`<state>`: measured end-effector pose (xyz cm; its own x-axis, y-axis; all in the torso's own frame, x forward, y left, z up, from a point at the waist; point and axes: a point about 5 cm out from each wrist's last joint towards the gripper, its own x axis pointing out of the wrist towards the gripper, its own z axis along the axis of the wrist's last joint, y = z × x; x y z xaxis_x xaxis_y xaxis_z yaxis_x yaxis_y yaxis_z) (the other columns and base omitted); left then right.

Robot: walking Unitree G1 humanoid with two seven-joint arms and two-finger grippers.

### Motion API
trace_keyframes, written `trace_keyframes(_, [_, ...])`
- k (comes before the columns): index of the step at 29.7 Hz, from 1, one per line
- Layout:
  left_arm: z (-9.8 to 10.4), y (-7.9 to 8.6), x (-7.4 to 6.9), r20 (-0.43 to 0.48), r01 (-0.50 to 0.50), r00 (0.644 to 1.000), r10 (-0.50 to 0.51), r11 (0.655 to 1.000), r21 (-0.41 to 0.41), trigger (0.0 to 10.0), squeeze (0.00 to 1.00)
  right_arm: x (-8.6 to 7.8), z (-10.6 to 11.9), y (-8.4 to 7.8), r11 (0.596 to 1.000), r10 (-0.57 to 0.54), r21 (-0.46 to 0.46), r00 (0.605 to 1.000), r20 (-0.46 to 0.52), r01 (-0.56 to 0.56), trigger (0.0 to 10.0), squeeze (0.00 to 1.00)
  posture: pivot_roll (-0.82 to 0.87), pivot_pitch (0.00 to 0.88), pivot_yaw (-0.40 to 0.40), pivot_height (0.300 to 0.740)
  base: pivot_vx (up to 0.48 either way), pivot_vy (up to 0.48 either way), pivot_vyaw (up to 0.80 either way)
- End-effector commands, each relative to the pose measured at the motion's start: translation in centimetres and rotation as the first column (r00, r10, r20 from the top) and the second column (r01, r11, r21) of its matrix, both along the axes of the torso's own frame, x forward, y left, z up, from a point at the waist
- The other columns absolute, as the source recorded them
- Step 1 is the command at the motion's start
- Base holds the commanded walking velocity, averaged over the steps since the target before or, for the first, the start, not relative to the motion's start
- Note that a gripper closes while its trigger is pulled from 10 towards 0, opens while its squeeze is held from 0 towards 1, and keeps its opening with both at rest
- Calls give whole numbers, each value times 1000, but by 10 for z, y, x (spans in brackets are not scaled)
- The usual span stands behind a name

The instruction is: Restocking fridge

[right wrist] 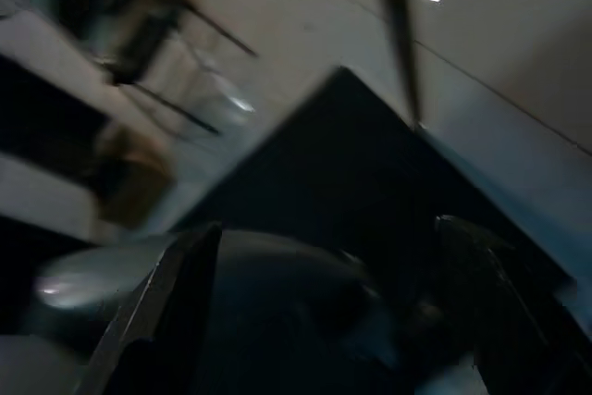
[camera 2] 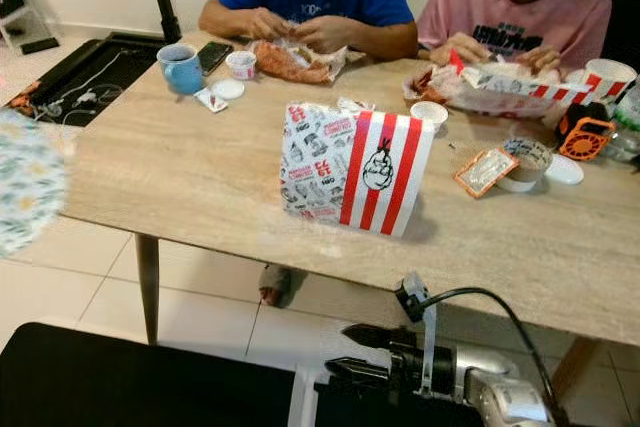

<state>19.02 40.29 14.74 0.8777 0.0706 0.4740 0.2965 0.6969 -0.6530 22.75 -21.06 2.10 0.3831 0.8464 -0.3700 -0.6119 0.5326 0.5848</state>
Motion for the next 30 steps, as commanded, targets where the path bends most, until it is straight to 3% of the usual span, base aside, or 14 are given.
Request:
trace_keyframes(1, [8,25,-18,-7,-130,991,130,991,18,10000,0,-13,-19,-12,995,-78,-74,995,-59,73,10000,0,-48,63,49,740,0,0,0])
trace_keyframes(6, [6,38,-28,-27,-213,977,213,977,7,10000,0,-20,-32,-19,982,-136,-144,986,-95,121,10000,0,-42,67,45,740,0,0,0])
trace_keyframes(8, [-1,54,-39,-72,-340,939,337,939,-46,10000,0,-29,-47,-29,947,-220,-265,967,-129,180,10000,0,-39,66,45,740,0,0,0])
trace_keyframes(9, [-9,65,-48,-127,-448,891,436,890,-87,10000,0,-33,-55,-35,917,-284,-326,950,-132,229,10000,0,-42,69,48,740,0,0,0])
trace_keyframes(13, [-13,68,-51,-148,-482,872,466,870,-103,10000,0,-33,-58,-38,902,-311,-349,943,-122,252,10000,0,-42,69,48,740,0,0,0])
trace_keyframes(15, [-19,70,-54,-186,-527,844,503,842,-118,10000,0,-33,-61,-41,882,-344,-378,933,-108,281,10000,0,-47,63,50,740,0,0,0])
trace_keyframes(17, [-32,73,-62,-275,-615,776,567,777,-133,10000,0,-35,-65,-47,837,-408,-434,909,-87,334,10000,0,-47,63,50,740,0,0,0])
trace_keyframes(18, [-32,73,-62,-275,-615,776,567,777,-133,10000,0,-35,-65,-47,837,-408,-434,909,-87,334,10000,0,-47,63,50,740,0,0,0])
trace_keyframes(19, [-49,73,-69,-395,-700,682,615,705,-112,10000,0,-38,-69,-54,771,-490,-497,869,-63,399,10000,0,-50,60,52,740,0,0,0])
trace_keyframes(20, [-49,73,-69,-395,-700,682,615,705,-112,10000,0,-38,-69,-54,771,-490,-497,869,-63,399,10000,0,-50,60,52,740,0,0,0])
trace_keyframes(24, [-78,65,-76,-560,-775,549,620,629,-64,10000,0,-44,-75,-61,674,-585,-572,810,-29,466,10000,0,-52,55,49,740,0,0,0])
trace_keyframes(26, [-94,57,-78,-640,-785,489,593,619,-26,10000,0,-48,-78,-65,628,-618,-608,786,-11,486,10000,0,-52,53,46,740,0,0,0])
trace_keyframes(29, [-103,50,-78,-677,-779,460,574,627,2,10000,0,-51,-80,-67,600,-640,-626,768,-3,498,10000,0,-49,33,37,740,0,0,0])
trace_keyframes(30, [-115,41,-77,-720,-766,427,547,642,34,10000,0,-54,-82,-67,575,-664,-639,747,-1,511,10000,0,-50,28,35,740,0,0,0])
